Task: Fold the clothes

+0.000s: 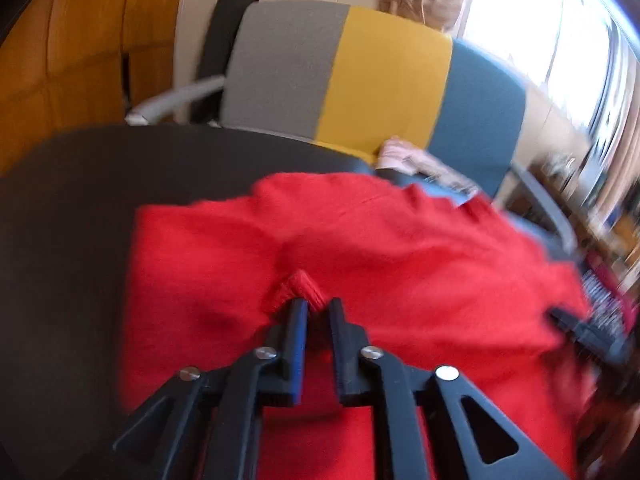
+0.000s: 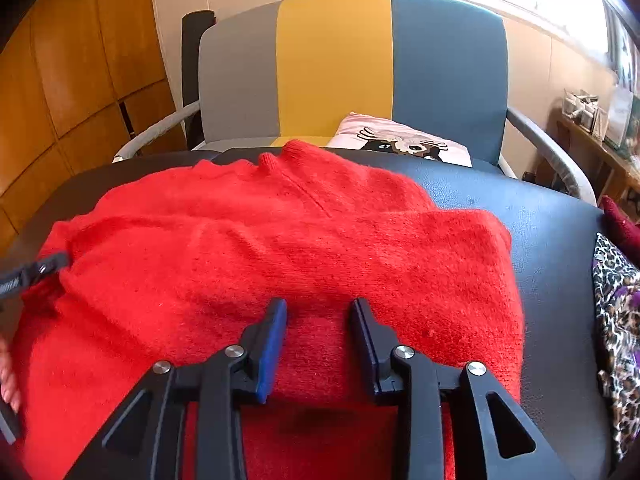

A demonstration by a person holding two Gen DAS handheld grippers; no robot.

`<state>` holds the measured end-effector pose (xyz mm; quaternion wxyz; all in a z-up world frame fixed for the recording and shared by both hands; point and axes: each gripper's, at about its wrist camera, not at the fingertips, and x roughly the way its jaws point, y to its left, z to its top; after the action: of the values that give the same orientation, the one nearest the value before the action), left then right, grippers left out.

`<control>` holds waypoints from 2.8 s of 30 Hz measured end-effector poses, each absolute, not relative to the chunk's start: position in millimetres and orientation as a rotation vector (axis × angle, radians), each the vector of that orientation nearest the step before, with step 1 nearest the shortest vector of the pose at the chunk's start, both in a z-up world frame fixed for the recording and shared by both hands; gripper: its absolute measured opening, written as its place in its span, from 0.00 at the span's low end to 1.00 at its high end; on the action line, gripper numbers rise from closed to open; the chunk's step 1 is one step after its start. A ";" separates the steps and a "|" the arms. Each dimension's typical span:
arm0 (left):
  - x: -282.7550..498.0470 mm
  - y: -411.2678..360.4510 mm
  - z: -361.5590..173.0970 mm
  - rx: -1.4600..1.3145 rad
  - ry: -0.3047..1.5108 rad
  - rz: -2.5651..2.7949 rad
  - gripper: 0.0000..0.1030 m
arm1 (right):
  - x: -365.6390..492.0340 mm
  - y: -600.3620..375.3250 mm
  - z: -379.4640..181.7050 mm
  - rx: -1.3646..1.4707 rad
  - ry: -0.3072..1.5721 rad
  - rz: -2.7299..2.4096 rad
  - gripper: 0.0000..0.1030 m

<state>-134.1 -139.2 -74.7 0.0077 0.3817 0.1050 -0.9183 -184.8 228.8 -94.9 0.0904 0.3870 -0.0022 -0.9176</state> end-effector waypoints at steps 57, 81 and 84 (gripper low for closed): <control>-22.7 -225.8 -76.7 1.263 0.819 -2.967 0.18 | -33.5 261.5 -71.6 1.134 -0.282 -2.546 0.54; 64.9 -235.5 -149.9 1.844 1.660 -2.797 0.24 | 68.1 295.4 -125.4 1.308 -0.786 -2.062 0.48; 64.9 -226.6 -153.3 1.882 1.670 -2.791 0.25 | 65.3 287.1 -128.0 1.324 -0.758 -2.060 0.38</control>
<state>64.9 -226.6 -153.3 -0.3029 0.4773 0.4235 -0.7079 65.3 287.1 -128.0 0.2853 0.4950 -0.2833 -0.7703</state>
